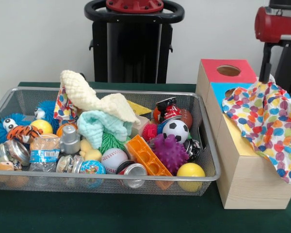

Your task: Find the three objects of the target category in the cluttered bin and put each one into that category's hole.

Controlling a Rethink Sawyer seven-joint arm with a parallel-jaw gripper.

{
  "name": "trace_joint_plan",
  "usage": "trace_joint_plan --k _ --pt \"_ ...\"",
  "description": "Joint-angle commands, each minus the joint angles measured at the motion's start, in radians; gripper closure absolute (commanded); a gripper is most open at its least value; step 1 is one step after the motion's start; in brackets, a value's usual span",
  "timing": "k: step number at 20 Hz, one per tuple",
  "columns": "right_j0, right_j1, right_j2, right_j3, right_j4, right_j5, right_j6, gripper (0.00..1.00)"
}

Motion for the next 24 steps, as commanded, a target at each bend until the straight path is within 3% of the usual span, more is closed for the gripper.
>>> trace_joint_plan --k 1,12,13,24 --pt "-0.063 0.061 0.037 0.001 -0.021 0.031 0.101 0.00" --pt "-0.045 0.057 0.009 -0.011 -0.036 0.063 0.127 0.00" --pt "-0.042 0.058 0.006 -0.013 -0.038 0.063 0.131 1.00" --pt "-0.042 0.066 0.000 -0.029 -0.035 0.045 0.124 1.00"
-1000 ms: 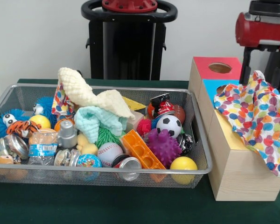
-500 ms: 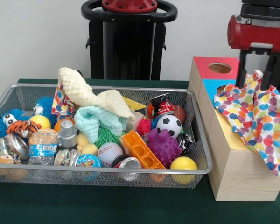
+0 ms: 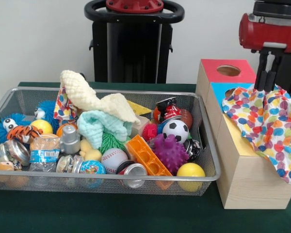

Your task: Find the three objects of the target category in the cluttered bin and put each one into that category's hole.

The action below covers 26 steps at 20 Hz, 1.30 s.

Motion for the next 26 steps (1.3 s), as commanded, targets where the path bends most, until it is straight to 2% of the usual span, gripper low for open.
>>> trace_joint_plan --k 1,8,13,20,26 --pt "-0.024 0.049 0.018 -0.016 -0.030 0.041 0.123 1.00" --pt "-0.031 0.105 0.039 -0.004 -0.035 -0.045 0.119 1.00" --pt "-0.013 0.105 0.029 -0.013 -0.033 -0.026 0.132 1.00" --pt "0.000 0.142 0.040 -0.030 -0.017 -0.046 0.150 1.00" --pt "0.000 0.115 0.043 -0.031 -0.005 0.003 0.140 1.00"
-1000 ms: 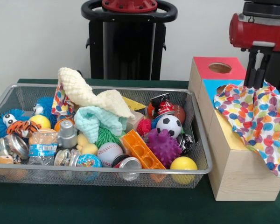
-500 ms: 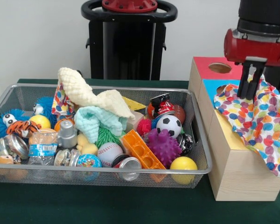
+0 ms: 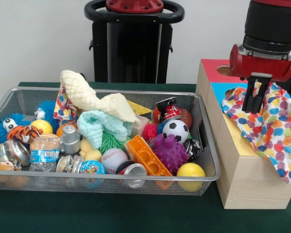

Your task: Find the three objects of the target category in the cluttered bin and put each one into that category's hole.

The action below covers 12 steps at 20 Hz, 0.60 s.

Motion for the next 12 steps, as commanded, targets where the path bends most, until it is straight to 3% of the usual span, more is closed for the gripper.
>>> trace_joint_plan --k 1,12 --pt "-0.005 0.015 0.044 -0.020 -0.004 0.008 0.139 1.00" --pt "-0.002 -0.006 0.066 -0.025 0.015 0.048 0.133 1.00"
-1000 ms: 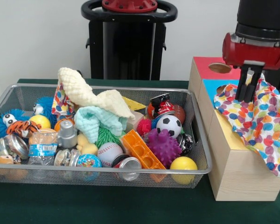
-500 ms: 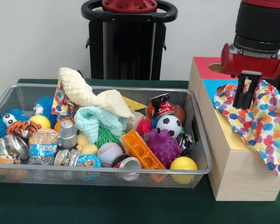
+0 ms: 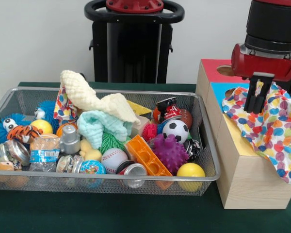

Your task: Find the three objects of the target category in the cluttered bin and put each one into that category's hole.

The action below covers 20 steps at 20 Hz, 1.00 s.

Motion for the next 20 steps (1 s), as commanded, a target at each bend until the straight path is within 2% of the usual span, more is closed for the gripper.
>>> trace_joint_plan --k 1,12,20 --pt "-0.005 -0.004 0.072 -0.015 0.017 0.048 0.131 1.00" --pt "0.037 0.039 0.069 0.011 0.023 -0.043 0.186 1.00" --pt "0.036 0.068 0.067 0.029 0.012 -0.099 0.175 1.00"
